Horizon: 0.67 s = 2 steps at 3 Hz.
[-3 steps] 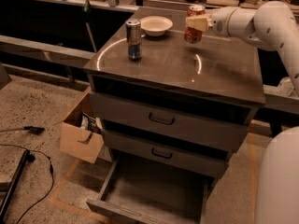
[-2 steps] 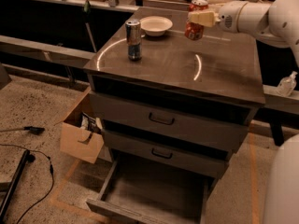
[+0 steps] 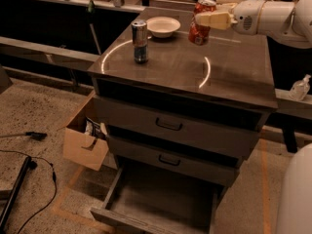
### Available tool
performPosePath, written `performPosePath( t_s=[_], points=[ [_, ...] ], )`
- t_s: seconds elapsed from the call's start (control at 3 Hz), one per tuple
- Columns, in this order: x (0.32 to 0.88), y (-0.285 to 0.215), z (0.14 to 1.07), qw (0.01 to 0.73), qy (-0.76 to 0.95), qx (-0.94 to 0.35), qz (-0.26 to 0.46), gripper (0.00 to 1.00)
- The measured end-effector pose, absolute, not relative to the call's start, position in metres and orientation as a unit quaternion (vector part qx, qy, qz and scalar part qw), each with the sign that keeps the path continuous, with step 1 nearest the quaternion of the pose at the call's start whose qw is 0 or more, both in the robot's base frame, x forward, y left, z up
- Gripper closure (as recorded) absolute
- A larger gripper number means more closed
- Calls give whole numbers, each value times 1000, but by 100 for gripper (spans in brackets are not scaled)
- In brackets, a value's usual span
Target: Place coke can into bottom drawer
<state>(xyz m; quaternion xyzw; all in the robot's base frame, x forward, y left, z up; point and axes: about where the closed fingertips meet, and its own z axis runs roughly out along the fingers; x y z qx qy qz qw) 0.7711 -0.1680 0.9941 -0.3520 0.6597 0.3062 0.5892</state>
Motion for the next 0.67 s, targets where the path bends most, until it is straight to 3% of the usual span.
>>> performPosePath(
  t_s=[0.67],
  points=[
    [758,-160,995,581,663,-352,314,100]
  ],
)
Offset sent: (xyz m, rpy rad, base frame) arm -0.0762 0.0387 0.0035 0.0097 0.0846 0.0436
